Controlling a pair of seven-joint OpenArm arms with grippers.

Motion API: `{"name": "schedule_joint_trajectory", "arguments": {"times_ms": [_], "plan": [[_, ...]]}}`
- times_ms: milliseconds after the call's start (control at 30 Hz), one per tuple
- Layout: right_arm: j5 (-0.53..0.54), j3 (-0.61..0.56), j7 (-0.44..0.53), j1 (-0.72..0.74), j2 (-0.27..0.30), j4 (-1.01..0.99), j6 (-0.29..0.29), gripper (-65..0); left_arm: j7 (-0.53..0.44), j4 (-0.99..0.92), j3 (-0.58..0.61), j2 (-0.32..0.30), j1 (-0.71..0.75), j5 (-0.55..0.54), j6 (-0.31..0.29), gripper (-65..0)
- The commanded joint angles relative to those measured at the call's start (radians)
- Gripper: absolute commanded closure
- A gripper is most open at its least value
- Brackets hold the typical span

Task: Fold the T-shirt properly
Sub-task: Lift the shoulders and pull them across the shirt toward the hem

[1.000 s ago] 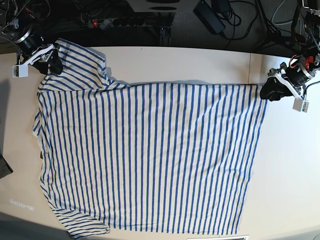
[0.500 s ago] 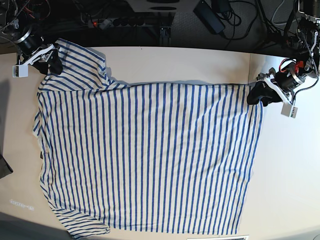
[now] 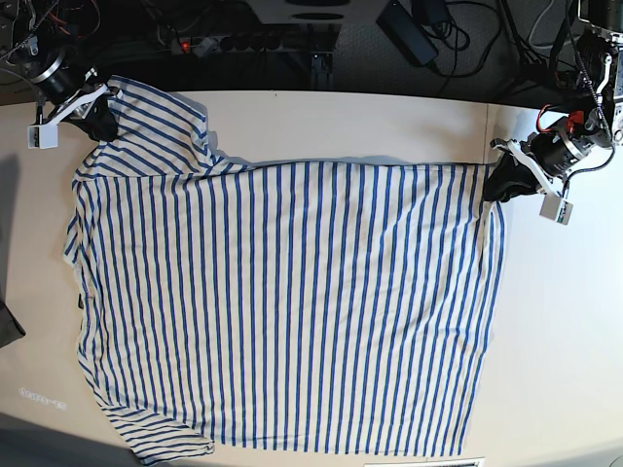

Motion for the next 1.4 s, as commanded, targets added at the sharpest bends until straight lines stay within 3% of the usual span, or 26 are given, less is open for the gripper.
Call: {"name": "schedule_joint_trajectory", "arguments": {"times_ms": [0,67,200,400,633,900,1167,1367], "plan": [[-0.057,-0.008,-0.086,-0.018,0.001,-0.001,0.06,0.0,0.017,0.005,-0.003,-0.014,0.003,0.023,-0.017,-0.6],[-0.039,-0.002,-0.087,-0.018,0.001,0.006,0.06,0.0,0.018,0.005,-0.005,-0.017,0.003,0.023,-0.087,0.0],[0.001,0.04,-0.104,-0.02,0.001,0.046,0.06,0.0,0.058,0.012,-0.037,-0.02,0.003,-0.001,-0.087,0.0],[0.146,0.159,-0.264,-0.023,0.005,0.144,0.06,0.0,0.199,0.029,-0.179,-0.044,0.003,-0.208,-0.087,0.0],[0.199,0.213,-0.279,0.002,0.078,0.233,0.06,0.0,0.22,0.098,-0.18,-0.12,0.003,-0.262,-0.087,0.0],[0.195,0.218,-0.29,0.101,0.206,0.278,0.06,0.0,0.204,0.14,-0.18,-0.192,-0.047,-0.218,-0.087,0.0],[0.158,0.201,-0.288,0.204,0.283,0.266,0.063,0.0,0.196,0.116,-0.173,-0.205,-0.129,-0.215,-0.087,0.0],[0.108,0.035,-0.281,0.37,0.369,0.118,0.063,0.0,0.15,0.045,0.011,-0.211,-0.274,-0.104,-0.087,0.0]]}}
